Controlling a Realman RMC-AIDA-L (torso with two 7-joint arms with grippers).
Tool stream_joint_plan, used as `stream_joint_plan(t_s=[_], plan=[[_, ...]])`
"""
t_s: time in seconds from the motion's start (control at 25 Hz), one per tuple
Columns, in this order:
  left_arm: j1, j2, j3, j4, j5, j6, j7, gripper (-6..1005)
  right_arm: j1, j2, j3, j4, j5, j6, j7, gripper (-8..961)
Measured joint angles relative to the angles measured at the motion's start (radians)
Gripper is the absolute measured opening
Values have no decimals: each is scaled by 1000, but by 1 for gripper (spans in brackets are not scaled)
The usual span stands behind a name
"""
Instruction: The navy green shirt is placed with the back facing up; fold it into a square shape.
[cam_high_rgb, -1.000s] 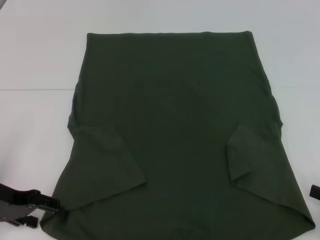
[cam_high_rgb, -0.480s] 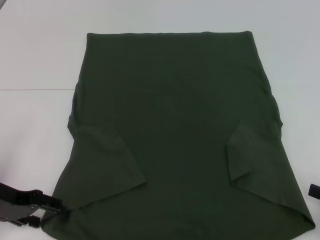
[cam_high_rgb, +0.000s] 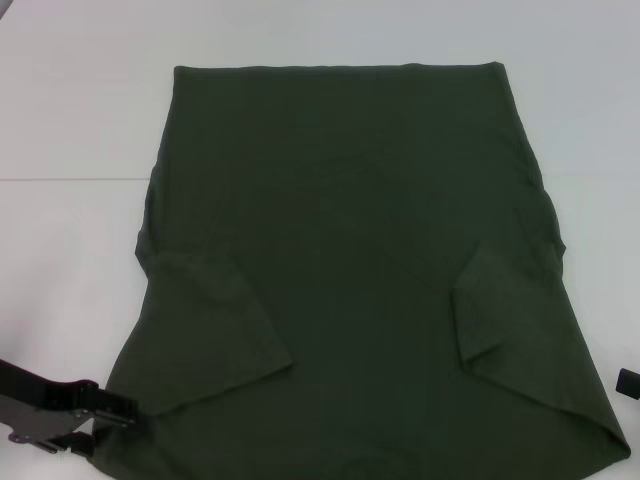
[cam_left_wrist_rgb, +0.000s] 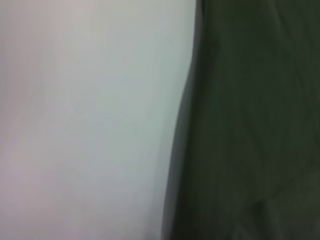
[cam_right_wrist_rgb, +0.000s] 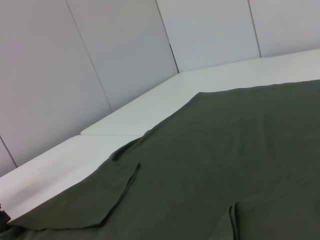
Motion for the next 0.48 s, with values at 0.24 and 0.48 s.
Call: stream_joint_plan(t_s=[0.24,0.48], plan=[[-4,-8,0,4,1,1,0,824,0,0,0,0,-1,0,0,816],[-4,3,0,10,7,2,0,823,0,0,0,0,0,0,0,815]])
